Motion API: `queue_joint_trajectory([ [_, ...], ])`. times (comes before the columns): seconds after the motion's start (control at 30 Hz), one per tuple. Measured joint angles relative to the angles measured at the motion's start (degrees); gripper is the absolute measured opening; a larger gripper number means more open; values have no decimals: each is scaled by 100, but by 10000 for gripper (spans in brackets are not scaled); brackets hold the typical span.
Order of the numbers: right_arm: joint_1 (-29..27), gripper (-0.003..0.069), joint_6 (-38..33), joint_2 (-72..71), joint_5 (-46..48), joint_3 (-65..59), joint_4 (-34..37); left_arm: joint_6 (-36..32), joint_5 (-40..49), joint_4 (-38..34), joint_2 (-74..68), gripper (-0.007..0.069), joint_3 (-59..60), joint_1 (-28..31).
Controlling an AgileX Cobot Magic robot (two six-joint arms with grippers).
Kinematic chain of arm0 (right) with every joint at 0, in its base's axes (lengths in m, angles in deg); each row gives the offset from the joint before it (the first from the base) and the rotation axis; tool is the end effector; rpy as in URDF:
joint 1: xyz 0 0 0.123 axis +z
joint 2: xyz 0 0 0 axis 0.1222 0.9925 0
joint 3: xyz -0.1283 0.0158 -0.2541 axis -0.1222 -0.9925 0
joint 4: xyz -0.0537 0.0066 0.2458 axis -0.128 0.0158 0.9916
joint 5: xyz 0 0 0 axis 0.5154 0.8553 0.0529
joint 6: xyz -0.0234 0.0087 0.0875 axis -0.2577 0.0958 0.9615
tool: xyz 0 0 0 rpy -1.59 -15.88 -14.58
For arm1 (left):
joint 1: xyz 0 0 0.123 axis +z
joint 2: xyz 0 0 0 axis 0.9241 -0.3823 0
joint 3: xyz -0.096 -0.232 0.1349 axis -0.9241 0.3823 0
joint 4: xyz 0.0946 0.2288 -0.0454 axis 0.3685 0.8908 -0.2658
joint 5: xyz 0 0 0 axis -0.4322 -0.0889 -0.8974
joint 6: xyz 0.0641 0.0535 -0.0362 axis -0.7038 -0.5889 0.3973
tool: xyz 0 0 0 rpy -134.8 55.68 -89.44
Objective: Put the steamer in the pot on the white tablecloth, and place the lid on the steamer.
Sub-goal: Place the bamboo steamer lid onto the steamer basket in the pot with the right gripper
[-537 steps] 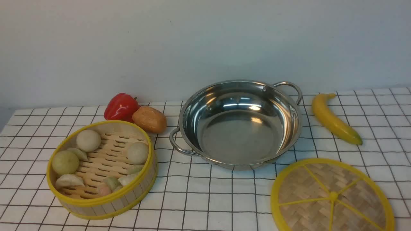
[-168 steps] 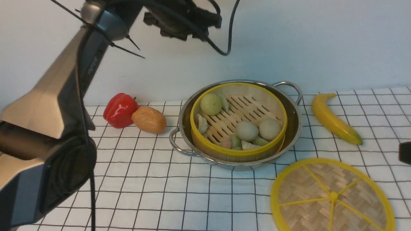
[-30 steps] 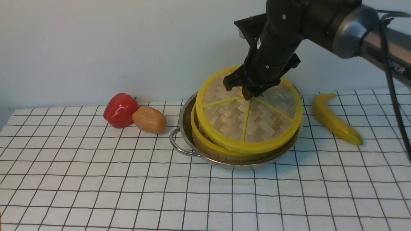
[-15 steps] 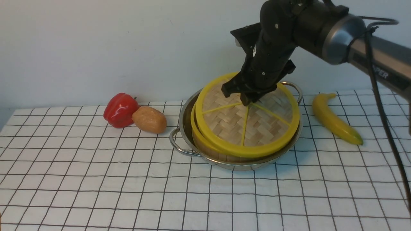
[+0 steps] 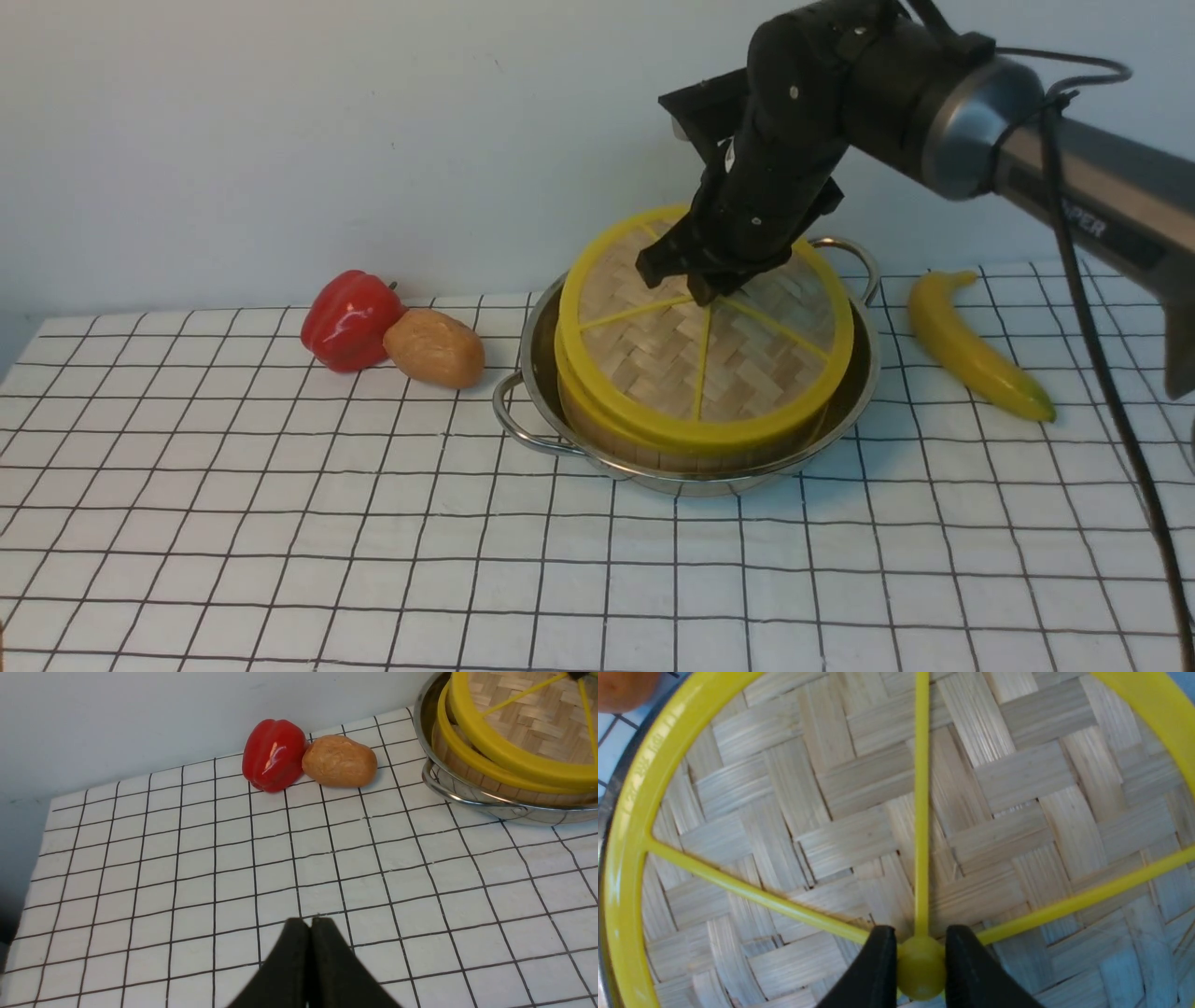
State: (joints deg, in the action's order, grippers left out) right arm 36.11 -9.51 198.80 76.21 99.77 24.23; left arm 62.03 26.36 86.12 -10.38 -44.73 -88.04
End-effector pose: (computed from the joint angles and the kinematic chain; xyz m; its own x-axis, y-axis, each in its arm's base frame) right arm 0.4266 0.2374 0.2518 -0.8697 -0.3410 -0.3569 -0.3805 0.9237 0.0448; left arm 0.0837 -0.0076 0.3546 -0.5122 0.2043 -0.8342 0.1564 0.9772 0.1433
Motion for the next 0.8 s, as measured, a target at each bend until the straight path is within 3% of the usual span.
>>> queue_joint_trajectory([
  [0.8,0,148,-424,184,-318,51,0,0,0,0,0,-19,0,0],
])
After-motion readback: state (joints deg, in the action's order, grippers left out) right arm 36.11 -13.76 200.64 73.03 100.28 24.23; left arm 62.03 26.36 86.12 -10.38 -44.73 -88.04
